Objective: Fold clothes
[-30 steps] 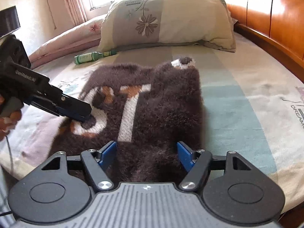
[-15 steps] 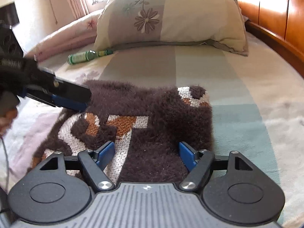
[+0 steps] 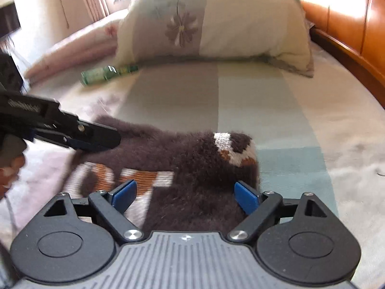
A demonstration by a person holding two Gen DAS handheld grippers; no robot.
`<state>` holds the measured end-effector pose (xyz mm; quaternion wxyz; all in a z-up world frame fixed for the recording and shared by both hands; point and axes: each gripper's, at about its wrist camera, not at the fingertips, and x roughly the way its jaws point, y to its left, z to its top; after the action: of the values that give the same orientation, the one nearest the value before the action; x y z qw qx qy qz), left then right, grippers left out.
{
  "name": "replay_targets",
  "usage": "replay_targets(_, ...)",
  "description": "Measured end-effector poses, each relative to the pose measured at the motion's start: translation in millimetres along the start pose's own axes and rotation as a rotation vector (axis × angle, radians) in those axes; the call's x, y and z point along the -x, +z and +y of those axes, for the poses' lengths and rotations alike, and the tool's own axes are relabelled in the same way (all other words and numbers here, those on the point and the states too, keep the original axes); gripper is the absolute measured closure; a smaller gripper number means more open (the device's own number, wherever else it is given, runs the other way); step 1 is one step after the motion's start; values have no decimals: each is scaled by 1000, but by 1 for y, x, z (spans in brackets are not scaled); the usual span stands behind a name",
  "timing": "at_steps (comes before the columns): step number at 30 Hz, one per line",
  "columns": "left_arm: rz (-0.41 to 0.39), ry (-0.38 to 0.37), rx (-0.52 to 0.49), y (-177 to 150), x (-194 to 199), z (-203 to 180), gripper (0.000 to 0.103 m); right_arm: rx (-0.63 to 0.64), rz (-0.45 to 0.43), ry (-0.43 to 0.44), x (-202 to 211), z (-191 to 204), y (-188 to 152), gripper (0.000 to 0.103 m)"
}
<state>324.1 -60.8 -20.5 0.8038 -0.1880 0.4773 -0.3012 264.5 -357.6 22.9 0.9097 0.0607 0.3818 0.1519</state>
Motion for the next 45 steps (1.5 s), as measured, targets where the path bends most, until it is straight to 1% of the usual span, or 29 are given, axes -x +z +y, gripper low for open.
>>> replay_targets(1, -3, 3, 2, -1, 3, 0, 32, -12, -16, 27, 15, 3, -2, 11)
replay_targets(2, -5, 3, -18, -8, 12, -7, 31, -13, -22, 57, 28, 7, -7, 11)
replay_targets(3, -9, -1, -42, -15, 21, -16, 31, -6, -24, 90, 39, 13, -12, 8)
replay_targets(4, -11, -10, -64, -25, 30, -23, 29, 0, -26, 122, 50, 19, -17, 3)
replay_targets(5, -13, -19, -86, -34, 39, -31, 25, 8, -19, 153, 59, 25, -25, 2)
replay_targets(6, -2, -38, -92, -44, 42, -36, 23, 17, -7, 183, 65, 30, -34, 1)
replay_targets(7, 8, -55, -99, -53, 46, -41, 21, 22, 7, 211, 69, 35, -42, 1)
replay_targets(10, 60, -45, -79, -77, 37, -41, 20, -17, 61, 256, 63, 36, -62, 1)
replay_targets(12, 94, -36, -65, -93, 31, -40, 20, -58, 98, 256, 53, 30, -75, 1)
replay_targets(13, 115, 25, -53, -99, 25, -35, 20, -75, 114, 251, 50, 26, -81, 2)
replay_targets(15, 130, 106, -43, -110, 28, -31, 21, -88, 117, 235, 51, 25, -89, 4)
replay_targets(16, 117, 133, -45, -115, 33, -30, 21, -88, 108, 227, 54, 26, -91, 4)
replay_targets(18, 64, 138, -67, -122, 51, -34, 20, -64, 69, 209, 68, 37, -90, 3)
replay_targets(19, 38, 127, -73, -125, 59, -36, 20, -46, 47, 206, 76, 43, -90, 2)
replay_targets(21, -21, 139, -82, -127, 71, -38, 17, -13, 6, 226, 88, 56, -90, 1)
replay_targets(22, -58, 171, -95, -130, 77, -42, 16, -3, -5, 253, 90, 63, -89, 0)
replay_targets(23, -90, 222, -108, -133, 83, -44, 15, 2, -7, 283, 89, 69, -90, 0)
replay_targets(26, -131, 359, -120, -140, 97, -42, 15, 20, 24, 330, 75, 90, -96, 0)
replay_targets(29, -129, 402, -89, -150, 106, -29, 15, 51, 58, 342, 59, 108, -104, 0)
replay_targets(32, -145, 424, -33, -157, 119, -8, 15, 129, 34, 323, 59, 128, -104, 0)
replay_targets(34, -159, 435, 2, -156, 124, 4, 15, 149, 25, 327, 59, 137, -97, 0)
replay_targets(36, -169, 441, 31, -156, 129, 14, 15, 139, 46, 328, 51, 143, -92, 0)
replay_targets(37, -171, 442, 41, -156, 131, 17, 15, 120, 78, 328, 41, 144, -92, 0)
replay_targets(39, -161, 432, 33, -157, 132, 20, 15, 91, 134, 328, 27, 144, -98, 0)
replay_targets(43, -135, 421, 6, -156, 129, 20, 15, 88, 174, 300, 15, 148, -102, 0)
replay_targets(45, -124, 420, -12, -155, 127, 20, 15, 111, 155, 287, 22, 152, -94, 0)
